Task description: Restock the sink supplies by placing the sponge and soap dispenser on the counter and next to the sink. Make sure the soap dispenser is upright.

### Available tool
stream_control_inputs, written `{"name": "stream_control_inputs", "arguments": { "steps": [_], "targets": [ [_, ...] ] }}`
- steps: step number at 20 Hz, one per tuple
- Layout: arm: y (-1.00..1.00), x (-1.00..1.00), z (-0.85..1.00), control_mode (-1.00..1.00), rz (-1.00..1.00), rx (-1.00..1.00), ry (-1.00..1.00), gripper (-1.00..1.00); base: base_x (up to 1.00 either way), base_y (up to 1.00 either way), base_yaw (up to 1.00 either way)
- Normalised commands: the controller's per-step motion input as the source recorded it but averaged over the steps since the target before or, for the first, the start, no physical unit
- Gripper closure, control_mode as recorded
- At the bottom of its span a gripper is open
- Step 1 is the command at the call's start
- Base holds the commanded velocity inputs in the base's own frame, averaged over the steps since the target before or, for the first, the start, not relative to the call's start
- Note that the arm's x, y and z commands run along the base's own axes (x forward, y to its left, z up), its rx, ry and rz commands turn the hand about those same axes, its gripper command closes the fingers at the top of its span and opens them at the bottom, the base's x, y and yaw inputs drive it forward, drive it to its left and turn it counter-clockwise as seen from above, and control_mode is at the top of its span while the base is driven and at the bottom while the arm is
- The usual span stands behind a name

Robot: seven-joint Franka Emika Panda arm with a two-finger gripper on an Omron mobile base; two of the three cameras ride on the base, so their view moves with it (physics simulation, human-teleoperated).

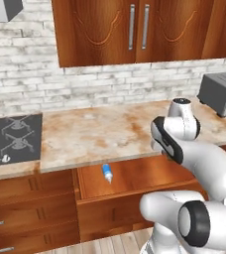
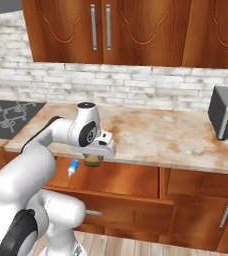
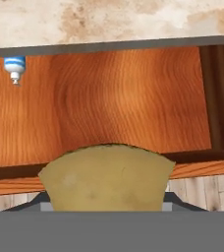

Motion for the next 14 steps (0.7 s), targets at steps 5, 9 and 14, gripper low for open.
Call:
{"name": "stream_control_inputs", "arguments": {
  "steps": [5, 9, 14],
  "targets": [
    [0.00, 0.00, 0.00, 1.00, 0.00, 0.00, 0.00, 1.00, -0.34, 0.18, -0.54],
    [0.00, 0.00, 0.00, 1.00, 0.00, 0.00, 0.00, 1.00, -0.16, 0.13, -0.84],
    [0.00, 0.00, 0.00, 1.00, 0.00, 0.00, 0.00, 1.00, -0.06, 0.00, -0.96]
  ]
}}
